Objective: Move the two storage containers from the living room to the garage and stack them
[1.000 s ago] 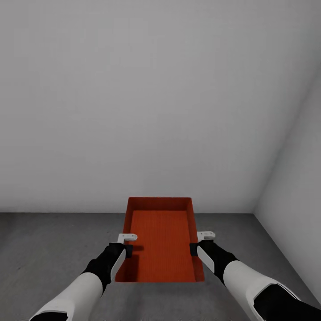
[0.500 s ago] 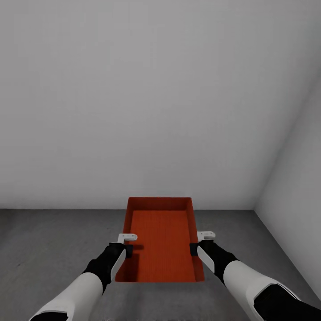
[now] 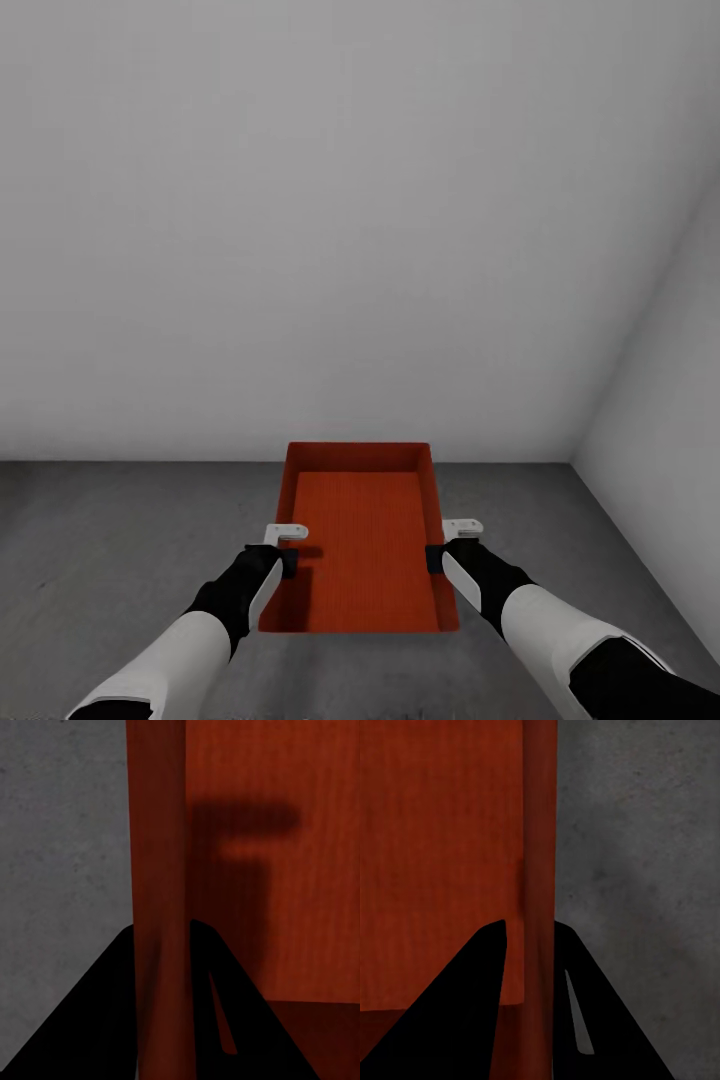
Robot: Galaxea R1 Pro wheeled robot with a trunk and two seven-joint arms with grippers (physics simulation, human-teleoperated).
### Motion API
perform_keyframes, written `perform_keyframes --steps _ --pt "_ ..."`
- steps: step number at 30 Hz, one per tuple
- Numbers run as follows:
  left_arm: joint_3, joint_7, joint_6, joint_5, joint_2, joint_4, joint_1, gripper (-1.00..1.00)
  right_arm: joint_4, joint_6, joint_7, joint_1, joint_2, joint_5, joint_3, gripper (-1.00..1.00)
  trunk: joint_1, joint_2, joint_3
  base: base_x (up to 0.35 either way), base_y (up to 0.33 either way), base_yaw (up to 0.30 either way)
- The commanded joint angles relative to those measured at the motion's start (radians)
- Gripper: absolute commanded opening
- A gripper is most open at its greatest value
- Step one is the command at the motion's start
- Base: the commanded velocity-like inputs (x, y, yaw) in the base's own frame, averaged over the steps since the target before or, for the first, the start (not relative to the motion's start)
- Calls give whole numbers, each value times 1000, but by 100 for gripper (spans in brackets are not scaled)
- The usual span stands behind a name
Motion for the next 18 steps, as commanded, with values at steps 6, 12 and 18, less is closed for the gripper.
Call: perform_keyframes --steps 6,12,18 --pt "-17 7 70 -8 11 43 0 -100 -6 0 -6 -2 -1 -21 38 -100 23 -44 -30 0 0 0" --pt "-17 7 69 -8 11 43 0 -100 -6 0 -6 -2 -1 -21 38 -100 46 -86 -59 0 0 0" --pt "-17 7 69 -8 11 43 0 -100 -6 0 -6 -2 -1 -21 38 -100 69 -128 -87 0 0 0"
